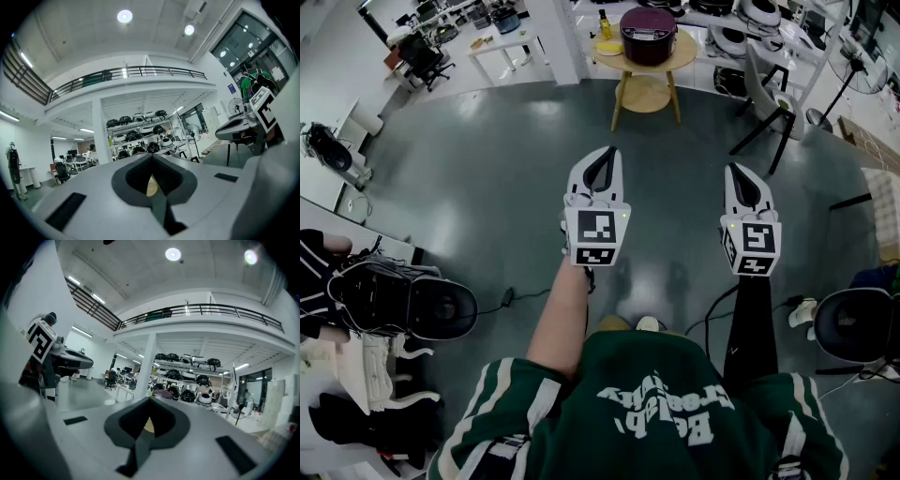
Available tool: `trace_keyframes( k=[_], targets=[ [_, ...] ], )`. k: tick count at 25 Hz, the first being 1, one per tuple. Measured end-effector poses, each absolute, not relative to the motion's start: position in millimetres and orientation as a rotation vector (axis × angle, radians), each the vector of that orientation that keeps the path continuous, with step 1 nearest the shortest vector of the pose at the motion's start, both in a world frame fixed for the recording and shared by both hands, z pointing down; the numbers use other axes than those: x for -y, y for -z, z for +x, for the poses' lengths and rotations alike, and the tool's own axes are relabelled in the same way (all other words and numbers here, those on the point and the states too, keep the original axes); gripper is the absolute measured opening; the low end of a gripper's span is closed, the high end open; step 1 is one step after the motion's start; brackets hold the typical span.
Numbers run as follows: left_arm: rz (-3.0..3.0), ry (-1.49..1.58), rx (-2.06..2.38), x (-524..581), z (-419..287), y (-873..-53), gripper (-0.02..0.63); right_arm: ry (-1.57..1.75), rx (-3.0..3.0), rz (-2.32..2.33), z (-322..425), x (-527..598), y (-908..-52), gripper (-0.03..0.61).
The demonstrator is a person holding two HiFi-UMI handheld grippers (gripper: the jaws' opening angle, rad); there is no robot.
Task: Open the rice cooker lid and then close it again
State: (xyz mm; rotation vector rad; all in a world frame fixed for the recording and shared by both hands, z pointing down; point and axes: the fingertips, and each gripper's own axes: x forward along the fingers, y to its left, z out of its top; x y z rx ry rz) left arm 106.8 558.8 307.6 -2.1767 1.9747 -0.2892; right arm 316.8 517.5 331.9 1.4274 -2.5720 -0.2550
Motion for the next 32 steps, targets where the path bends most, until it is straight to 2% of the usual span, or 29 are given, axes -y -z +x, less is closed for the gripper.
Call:
trace_keyframes(
  k=[12,14,16,17,23,32],
  targets=[
    [-2.232,0.259,-1.941,-566,119,-310,0.002,0.157,2.642,1.438,321,-527,-339,0.005],
    [-2.254,0.254,-1.928,-566,122,-311,0.053,0.151,2.641,1.442,322,-527,-341,0.009],
    [-2.278,0.251,-1.913,-566,124,-312,0.125,0.152,2.644,1.444,322,-527,-340,0.05],
    [-2.285,0.246,-1.908,-565,125,-311,0.138,0.153,2.648,1.448,322,-527,-339,0.065],
    [-2.292,0.202,-1.909,-552,111,-310,0.173,0.15,2.673,1.476,315,-514,-335,0.12],
    [-2.356,0.163,-1.887,-472,86,-325,0.192,0.147,2.643,1.485,287,-440,-345,0.137]
  ],
)
